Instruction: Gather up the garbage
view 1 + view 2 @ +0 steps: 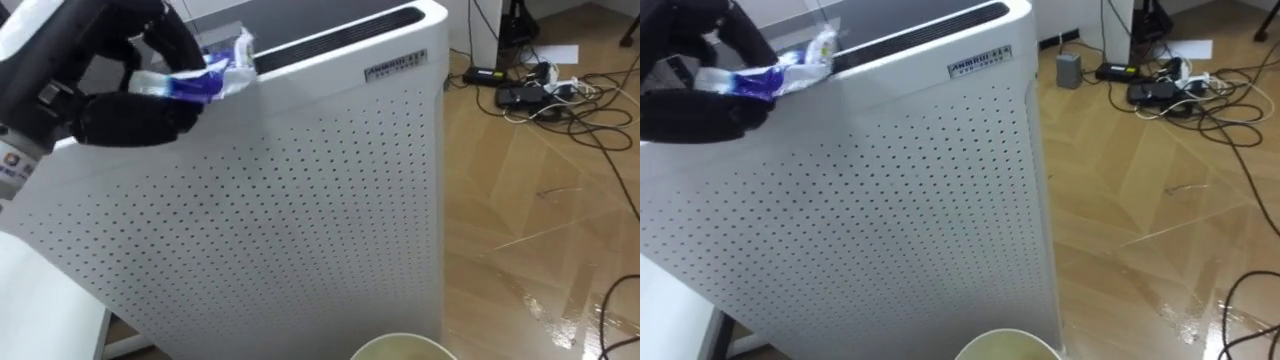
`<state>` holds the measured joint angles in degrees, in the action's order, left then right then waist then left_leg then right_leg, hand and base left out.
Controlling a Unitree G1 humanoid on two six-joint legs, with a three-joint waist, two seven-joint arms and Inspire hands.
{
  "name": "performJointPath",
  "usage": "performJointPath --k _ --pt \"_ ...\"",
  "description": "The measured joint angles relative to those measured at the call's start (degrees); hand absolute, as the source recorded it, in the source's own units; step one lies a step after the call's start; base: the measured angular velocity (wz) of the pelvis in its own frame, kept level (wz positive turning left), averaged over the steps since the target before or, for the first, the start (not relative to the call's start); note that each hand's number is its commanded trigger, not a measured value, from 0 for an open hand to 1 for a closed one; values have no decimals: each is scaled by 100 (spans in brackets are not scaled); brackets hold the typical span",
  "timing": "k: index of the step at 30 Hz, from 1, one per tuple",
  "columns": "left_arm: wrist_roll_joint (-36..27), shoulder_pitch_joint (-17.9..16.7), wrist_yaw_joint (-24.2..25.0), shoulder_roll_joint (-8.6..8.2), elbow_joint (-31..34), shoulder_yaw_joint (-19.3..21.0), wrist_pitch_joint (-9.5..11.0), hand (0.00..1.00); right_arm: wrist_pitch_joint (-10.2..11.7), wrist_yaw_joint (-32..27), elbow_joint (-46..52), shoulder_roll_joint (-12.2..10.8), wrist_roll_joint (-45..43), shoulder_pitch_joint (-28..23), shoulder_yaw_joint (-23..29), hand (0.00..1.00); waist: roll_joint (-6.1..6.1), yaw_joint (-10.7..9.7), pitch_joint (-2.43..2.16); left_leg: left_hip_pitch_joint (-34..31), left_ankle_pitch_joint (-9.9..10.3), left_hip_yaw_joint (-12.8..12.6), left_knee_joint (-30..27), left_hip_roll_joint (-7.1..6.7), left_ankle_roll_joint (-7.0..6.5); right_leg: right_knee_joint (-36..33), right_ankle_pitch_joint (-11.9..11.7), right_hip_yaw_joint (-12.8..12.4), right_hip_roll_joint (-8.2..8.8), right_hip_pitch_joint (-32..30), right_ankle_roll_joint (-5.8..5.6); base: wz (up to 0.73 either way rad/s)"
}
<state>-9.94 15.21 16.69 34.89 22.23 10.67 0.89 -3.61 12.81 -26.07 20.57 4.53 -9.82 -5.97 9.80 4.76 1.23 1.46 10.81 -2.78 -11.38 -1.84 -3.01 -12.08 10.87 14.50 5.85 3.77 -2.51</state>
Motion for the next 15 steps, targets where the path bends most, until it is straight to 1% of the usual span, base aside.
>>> performJointPath --k 1,2,3,4,5,6,7,8,9,12,14,15 --pt "-144 -32 10 -74 46 -29 11 100 0 2 1 -2 0 0 -23 100 -18 1 -9 3 0 -1 1 1 0 1 0 0 -1 4 0 0" --pt "-407 -132 33 -178 157 -73 38 100 0 2 3 -15 0 8 -72 100 -42 -1 -31 2 0 -2 1 3 0 14 0 -1 -3 7 0 0" --pt "-652 -179 93 -274 229 -128 52 100 0 4 1 -47 -2 8 -86 100 -76 0 -38 0 0 -1 0 5 0 32 0 -3 -8 11 0 0" --pt "-758 -187 130 -327 255 -157 56 100 0 4 1 -73 -12 8 -85 100 -93 -4 -42 -3 0 -6 0 7 0 33 0 -5 -11 8 0 0" --pt "-936 -216 215 -417 289 -223 58 100 0 5 -1 -125 -29 8 -90 100 -140 -6 -46 -13 0 -23 -1 11 0 34 0 -5 -16 0 0 0" --pt "-976 -291 280 -525 352 -268 57 100 -1 4 -1 -172 -47 3 -101 100 -183 -18 -58 -18 0 -27 -4 11 0 35 0 4 -15 -3 0 0" --pt "-984 -325 313 -579 375 -296 58 100 -2 3 -1 -195 -58 0 -112 100 -205 -26 -67 -20 0 -29 -6 10 0 34 0 15 -12 -2 0 0" --pt "-996 -349 405 -688 379 -374 57 100 -2 4 0 -226 -58 -3 -149 100 -244 -24 -82 -22 0 -38 -7 8 0 31 -1 40 -7 0 0 0" --pt "-1091 -351 488 -761 379 -445 53 100 -2 5 1 -246 -53 0 -180 100 -277 -10 -82 -22 0 -50 -8 8 0 27 -1 21 -5 0 1 0" --pt "-1357 -354 655 -801 383 -471 52 100 -2 9 0 -302 -49 -1 -183 100 -320 17 -89 -21 0 -53 -25 6 0 22 -4 -4 -3 4 3 0" --pt "-1530 -354 699 -810 393 -472 52 100 -2 8 0 -325 -29 -1 -187 100 -324 23 -92 -17 0 -46 -35 6 0 9 -5 -5 0 8 3 0" --pt "-1695 -364 744 -844 412 -478 52 100 -2 -1 -3 -326 -12 0 -205 100 -326 26 -90 -16 0 -43 -36 8 0 -8 -4 -1 1 3 3 0"
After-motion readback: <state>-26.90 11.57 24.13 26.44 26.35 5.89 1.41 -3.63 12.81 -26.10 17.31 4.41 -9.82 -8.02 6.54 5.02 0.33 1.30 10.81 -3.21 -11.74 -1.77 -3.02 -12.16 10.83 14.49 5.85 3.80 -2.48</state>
